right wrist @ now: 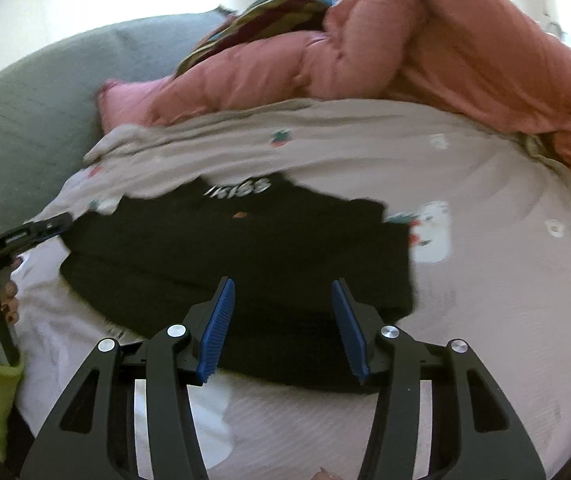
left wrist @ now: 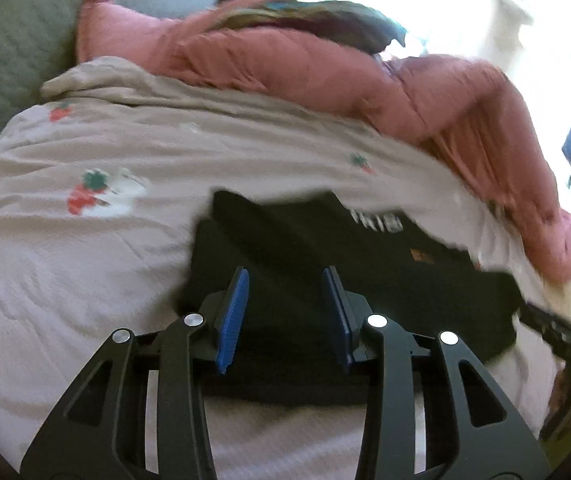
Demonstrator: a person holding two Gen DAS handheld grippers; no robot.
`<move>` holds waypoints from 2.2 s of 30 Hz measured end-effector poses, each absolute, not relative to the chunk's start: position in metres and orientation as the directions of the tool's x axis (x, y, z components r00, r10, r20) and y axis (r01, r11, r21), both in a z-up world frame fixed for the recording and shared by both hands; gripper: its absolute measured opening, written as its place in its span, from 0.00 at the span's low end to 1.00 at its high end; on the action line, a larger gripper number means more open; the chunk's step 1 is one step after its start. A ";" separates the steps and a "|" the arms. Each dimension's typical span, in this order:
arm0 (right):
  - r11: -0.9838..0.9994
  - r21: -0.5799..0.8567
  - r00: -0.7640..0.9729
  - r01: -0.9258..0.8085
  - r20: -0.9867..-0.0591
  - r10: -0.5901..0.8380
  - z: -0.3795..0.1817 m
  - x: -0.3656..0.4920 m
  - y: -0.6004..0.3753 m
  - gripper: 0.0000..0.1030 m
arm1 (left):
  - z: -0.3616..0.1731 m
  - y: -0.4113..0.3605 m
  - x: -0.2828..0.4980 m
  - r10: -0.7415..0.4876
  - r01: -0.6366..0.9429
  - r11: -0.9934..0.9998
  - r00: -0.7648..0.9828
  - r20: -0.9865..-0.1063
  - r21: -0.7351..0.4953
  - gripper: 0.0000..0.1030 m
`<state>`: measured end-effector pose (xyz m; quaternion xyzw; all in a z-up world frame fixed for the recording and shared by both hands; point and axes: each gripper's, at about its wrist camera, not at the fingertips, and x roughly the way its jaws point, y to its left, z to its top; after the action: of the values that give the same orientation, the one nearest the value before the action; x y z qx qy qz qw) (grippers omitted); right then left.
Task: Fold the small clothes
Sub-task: 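Lift the hem with both tools and fold it toward the collar, then open both tools and release the folded hem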
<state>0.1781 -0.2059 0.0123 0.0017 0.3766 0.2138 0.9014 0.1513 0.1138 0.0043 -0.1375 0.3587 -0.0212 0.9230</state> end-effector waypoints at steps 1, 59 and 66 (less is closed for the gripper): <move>0.901 0.160 0.614 -0.404 -0.682 0.397 0.011 0.175 -0.200 0.36 | 0.001 0.107 0.149 -0.143 -0.042 0.966 0.733 -0.665 -0.255 0.27; 0.955 0.052 0.604 -0.291 -0.765 0.226 -0.019 0.338 -0.163 0.23 | -0.023 0.162 0.259 -0.072 -0.182 0.944 0.699 -0.712 -0.275 0.24; 0.971 0.056 0.671 -0.231 -0.714 0.201 -0.004 0.327 -0.191 0.36 | -0.025 0.194 0.255 -0.079 -0.234 0.915 0.697 -0.713 -0.330 0.31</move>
<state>0.3267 -0.1906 -0.0036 -0.0192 0.3879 0.1181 0.9139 0.2551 0.1943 -0.0249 -0.2020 0.3872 0.0429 0.8986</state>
